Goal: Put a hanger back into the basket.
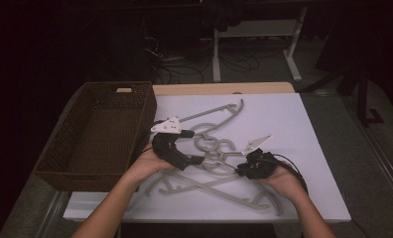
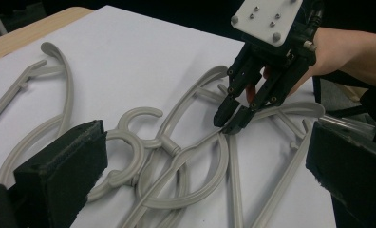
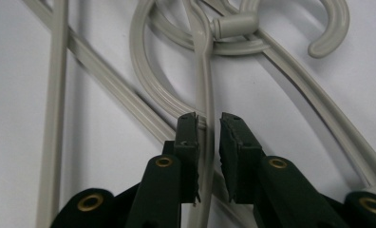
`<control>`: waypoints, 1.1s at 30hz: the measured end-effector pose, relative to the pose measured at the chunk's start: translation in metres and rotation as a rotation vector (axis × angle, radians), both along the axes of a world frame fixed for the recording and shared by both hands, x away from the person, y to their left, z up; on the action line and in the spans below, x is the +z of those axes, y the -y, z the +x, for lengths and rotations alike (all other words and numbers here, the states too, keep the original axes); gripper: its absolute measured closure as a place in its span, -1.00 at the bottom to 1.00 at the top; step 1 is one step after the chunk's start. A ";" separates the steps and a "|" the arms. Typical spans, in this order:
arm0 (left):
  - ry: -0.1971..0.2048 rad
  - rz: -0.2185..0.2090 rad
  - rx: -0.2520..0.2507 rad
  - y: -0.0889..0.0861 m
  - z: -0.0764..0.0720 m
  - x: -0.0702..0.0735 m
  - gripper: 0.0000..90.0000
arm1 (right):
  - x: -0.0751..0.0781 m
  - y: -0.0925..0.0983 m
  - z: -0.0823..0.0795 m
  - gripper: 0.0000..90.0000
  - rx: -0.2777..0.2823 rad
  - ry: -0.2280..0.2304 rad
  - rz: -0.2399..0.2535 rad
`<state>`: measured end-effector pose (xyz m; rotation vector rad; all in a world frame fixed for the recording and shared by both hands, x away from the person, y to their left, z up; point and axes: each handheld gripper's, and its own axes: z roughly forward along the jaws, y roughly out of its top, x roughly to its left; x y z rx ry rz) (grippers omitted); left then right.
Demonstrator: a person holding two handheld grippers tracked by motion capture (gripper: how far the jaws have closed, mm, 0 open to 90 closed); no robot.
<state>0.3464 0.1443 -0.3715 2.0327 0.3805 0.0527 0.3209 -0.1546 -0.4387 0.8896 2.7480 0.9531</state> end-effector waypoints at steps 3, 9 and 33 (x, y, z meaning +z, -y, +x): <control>0.000 0.005 0.000 0.000 0.000 -0.001 -1.00 | -0.001 -0.001 0.001 0.77 0.007 -0.001 -0.004; -0.001 0.011 -0.002 0.000 0.000 -0.001 -1.00 | 0.002 0.003 0.002 0.79 0.016 0.018 -0.022; -0.002 0.085 0.014 0.003 0.006 -0.017 -1.00 | 0.018 0.052 0.002 0.56 -0.014 0.050 0.033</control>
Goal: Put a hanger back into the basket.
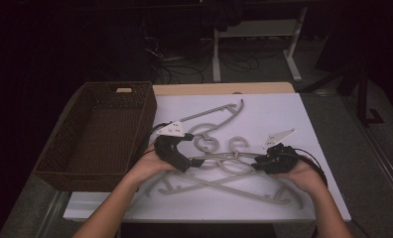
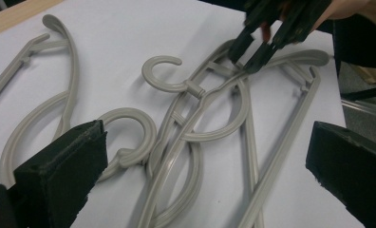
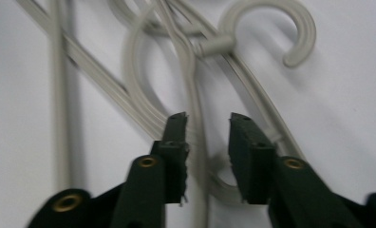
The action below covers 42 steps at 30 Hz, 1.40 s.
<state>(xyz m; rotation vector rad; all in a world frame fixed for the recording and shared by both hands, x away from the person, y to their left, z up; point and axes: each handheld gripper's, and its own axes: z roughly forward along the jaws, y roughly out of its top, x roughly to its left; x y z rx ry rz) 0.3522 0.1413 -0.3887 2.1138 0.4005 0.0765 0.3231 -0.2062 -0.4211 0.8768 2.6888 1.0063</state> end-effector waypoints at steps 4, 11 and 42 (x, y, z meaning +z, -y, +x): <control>-0.002 0.007 0.003 0.001 0.001 -0.003 -1.00 | 0.005 -0.009 -0.011 0.81 0.014 -0.002 0.069; -0.007 0.015 0.009 0.002 0.003 -0.007 -1.00 | 0.013 -0.033 -0.032 0.97 0.021 0.020 0.118; -0.025 0.135 -0.019 0.015 0.015 -0.036 -0.67 | -0.026 -0.069 -0.053 0.99 0.124 -0.063 -0.018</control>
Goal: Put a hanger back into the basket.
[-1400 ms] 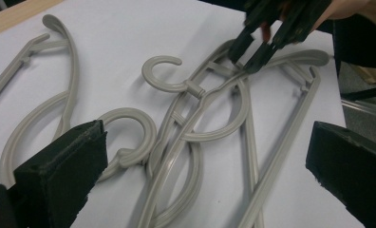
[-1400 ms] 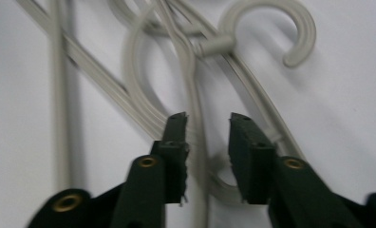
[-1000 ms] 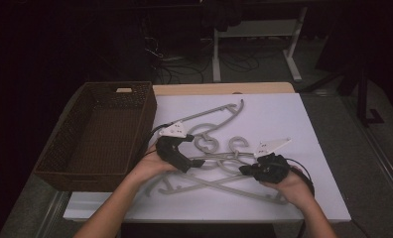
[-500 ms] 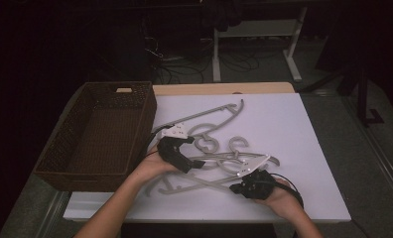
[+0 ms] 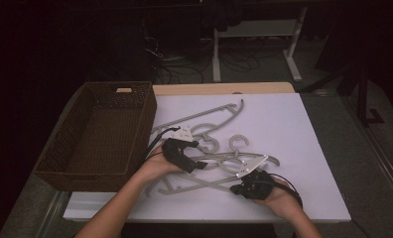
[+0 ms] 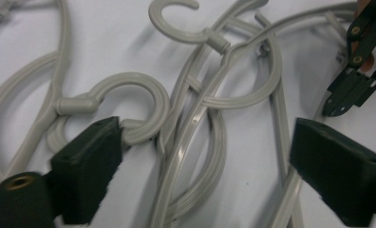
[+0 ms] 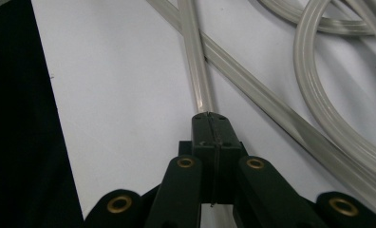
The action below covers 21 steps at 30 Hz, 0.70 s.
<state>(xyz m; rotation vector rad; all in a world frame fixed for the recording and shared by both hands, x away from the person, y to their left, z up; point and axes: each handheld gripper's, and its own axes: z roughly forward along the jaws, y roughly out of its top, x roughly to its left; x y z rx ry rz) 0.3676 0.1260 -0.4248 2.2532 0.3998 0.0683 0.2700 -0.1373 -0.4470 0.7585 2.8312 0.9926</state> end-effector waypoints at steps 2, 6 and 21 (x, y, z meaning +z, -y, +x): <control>0.004 0.031 -0.012 0.003 0.002 -0.003 -0.64 | -0.001 0.000 0.000 0.99 0.001 -0.003 -0.001; 0.019 0.065 -0.036 0.011 0.006 -0.006 -0.48 | -0.004 -0.002 -0.001 0.99 0.020 -0.011 -0.019; 0.050 0.092 -0.064 0.029 0.015 -0.003 -0.32 | 0.008 0.010 0.001 0.98 -0.025 0.009 0.044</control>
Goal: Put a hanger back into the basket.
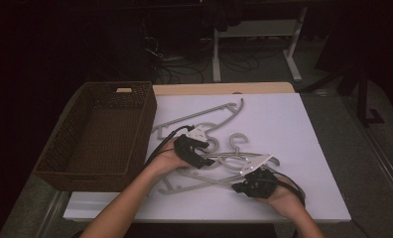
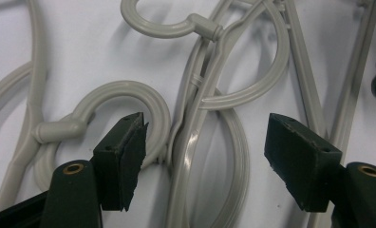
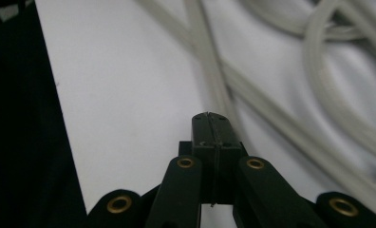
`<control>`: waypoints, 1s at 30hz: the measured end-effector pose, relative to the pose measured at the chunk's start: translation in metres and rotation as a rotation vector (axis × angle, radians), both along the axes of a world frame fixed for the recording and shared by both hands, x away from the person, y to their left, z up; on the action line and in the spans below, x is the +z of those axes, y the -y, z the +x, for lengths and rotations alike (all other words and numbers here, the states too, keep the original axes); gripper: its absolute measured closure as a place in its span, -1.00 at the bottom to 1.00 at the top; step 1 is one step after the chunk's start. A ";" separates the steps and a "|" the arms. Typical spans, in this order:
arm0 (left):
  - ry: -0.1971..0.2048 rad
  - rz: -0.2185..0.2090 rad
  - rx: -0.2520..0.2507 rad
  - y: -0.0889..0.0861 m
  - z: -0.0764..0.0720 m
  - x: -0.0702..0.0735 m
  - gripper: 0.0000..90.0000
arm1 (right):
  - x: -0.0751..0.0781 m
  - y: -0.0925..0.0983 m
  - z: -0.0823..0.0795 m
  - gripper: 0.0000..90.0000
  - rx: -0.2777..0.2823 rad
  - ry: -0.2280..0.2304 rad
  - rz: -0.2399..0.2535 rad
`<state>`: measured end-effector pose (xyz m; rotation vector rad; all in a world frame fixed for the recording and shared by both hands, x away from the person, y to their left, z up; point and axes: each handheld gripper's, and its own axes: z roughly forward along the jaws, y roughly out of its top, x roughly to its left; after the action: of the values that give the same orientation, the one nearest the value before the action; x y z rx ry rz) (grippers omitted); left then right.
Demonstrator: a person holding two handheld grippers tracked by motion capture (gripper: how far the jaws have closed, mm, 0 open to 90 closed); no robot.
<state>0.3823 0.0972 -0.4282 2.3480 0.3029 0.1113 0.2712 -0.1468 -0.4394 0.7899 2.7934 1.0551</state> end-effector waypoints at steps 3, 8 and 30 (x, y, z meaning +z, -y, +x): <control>-0.003 -0.006 0.001 -0.001 0.001 0.000 -0.31 | 0.003 0.004 0.002 0.98 -0.015 0.012 0.008; -0.010 -0.005 -0.006 0.000 0.001 -0.001 -0.30 | -0.004 0.004 0.005 0.98 -0.020 -0.007 -0.021; 0.061 0.131 -0.062 0.021 0.002 -0.009 0.33 | -0.012 0.001 0.007 0.99 -0.009 -0.034 -0.047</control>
<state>0.3840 0.0765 -0.4376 2.4762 0.1976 0.1774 0.2783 -0.1475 -0.4513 0.8223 2.8287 0.9794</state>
